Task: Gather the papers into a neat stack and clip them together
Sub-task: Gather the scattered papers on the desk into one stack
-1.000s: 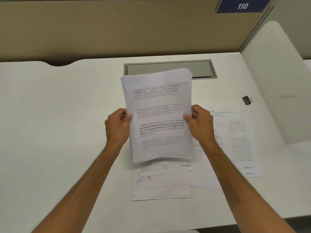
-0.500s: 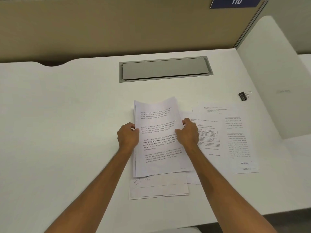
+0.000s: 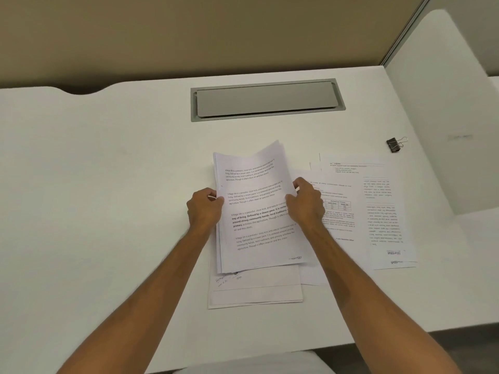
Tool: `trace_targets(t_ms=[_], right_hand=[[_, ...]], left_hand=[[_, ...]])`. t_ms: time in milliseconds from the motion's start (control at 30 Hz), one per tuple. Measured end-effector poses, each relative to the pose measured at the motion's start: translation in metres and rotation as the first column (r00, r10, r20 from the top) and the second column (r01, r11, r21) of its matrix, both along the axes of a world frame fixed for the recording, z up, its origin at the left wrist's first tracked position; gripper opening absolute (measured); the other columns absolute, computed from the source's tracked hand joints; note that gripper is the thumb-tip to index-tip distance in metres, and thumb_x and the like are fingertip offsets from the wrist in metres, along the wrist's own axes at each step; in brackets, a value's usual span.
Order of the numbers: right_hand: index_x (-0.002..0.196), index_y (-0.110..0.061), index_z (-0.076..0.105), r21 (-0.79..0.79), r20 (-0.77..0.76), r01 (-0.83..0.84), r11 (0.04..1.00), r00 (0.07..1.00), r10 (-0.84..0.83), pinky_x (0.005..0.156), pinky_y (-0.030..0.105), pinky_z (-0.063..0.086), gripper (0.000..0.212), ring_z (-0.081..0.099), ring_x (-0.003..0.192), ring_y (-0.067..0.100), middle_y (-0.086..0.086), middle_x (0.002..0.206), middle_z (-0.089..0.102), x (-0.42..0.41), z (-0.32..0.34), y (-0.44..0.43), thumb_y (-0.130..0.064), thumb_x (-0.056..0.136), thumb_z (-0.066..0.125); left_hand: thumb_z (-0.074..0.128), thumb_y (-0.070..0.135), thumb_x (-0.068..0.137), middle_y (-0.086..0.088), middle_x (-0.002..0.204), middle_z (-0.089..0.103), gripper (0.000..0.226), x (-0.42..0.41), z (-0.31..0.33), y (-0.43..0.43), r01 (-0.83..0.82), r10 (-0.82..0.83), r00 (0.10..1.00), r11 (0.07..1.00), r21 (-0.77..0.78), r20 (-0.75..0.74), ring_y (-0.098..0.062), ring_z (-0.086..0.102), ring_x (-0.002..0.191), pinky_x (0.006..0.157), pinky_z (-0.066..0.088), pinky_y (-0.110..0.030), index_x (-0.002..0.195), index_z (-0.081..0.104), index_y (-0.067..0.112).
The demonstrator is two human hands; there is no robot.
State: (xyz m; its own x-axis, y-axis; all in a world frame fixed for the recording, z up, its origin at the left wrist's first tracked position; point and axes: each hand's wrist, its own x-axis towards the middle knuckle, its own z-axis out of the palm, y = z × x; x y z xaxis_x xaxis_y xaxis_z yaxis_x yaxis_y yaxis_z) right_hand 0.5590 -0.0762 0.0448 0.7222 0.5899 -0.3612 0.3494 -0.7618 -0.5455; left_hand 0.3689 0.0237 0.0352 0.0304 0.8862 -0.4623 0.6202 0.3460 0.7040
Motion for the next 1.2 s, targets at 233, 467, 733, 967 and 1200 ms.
trace_targets(t_ms=[233, 467, 733, 967, 1200], right_hand=[[0.100, -0.014, 0.061, 0.142, -0.132, 0.016, 0.990, 0.991, 0.003, 0.058, 0.029, 0.052, 0.012, 0.066, 0.074, 0.021, 0.005, 0.096, 0.073, -0.003, 0.001, -0.018, -0.015, 0.089, 0.066], [0.116, -0.011, 0.064, 0.100, -0.397, 0.135, 0.986, 0.914, -0.085, 0.059, 0.016, 0.042, 0.031, 0.058, 0.075, 0.007, -0.013, 0.083, 0.056, -0.020, -0.006, -0.049, -0.012, 0.087, 0.074], [0.138, -0.032, 0.051, -0.063, -0.193, -0.013, 0.998, 0.981, 0.001, 0.078, 0.030, 0.047, 0.056, 0.063, 0.108, 0.029, 0.010, 0.126, 0.057, -0.035, -0.007, -0.055, -0.031, 0.086, 0.073], [0.139, -0.019, 0.047, -0.021, -0.268, 0.104, 0.994, 0.957, -0.106, 0.074, 0.028, 0.047, 0.058, 0.065, 0.105, 0.027, 0.007, 0.126, 0.063, -0.043, -0.004, -0.049, -0.015, 0.086, 0.071], [0.123, -0.008, 0.060, -0.059, -0.361, 0.185, 0.981, 0.912, -0.194, 0.086, 0.038, 0.058, 0.039, 0.067, 0.103, 0.026, 0.009, 0.118, 0.069, -0.046, -0.010, -0.045, -0.012, 0.085, 0.068]], left_hand=[[0.067, 0.020, 0.088, -0.001, 0.083, 0.072, 0.004, -0.013, 0.007, -0.006, 0.019, -0.020, 1.000, 0.999, -0.026, -0.014, -0.028, 0.072, 0.086, 0.084, 0.060, -0.042, 0.091, 0.069, 0.021], [0.068, 0.019, 0.089, -0.003, 0.090, 0.073, 0.010, -0.043, -0.002, -0.031, 0.094, -0.096, 0.990, 0.995, -0.022, -0.104, -0.027, 0.070, 0.088, 0.084, 0.059, -0.042, 0.099, 0.070, 0.018], [0.071, 0.018, 0.088, -0.004, 0.098, 0.065, 0.035, -0.046, 0.003, -0.048, 0.202, -0.200, 0.962, 0.979, -0.006, -0.186, -0.023, 0.060, 0.084, 0.074, 0.046, -0.031, 0.123, 0.066, 0.017], [0.075, 0.020, 0.083, -0.012, 0.116, 0.070, 0.048, -0.044, 0.004, -0.050, 0.085, -0.097, 0.990, 0.990, -0.115, -0.106, -0.030, 0.067, 0.101, 0.095, 0.055, -0.046, 0.127, 0.057, 0.017], [0.076, 0.024, 0.084, -0.012, 0.129, 0.065, 0.052, -0.054, 0.002, -0.047, -0.029, 0.009, 0.991, 0.989, -0.147, -0.130, -0.031, 0.063, 0.114, 0.095, 0.052, -0.039, 0.130, 0.059, 0.007]])
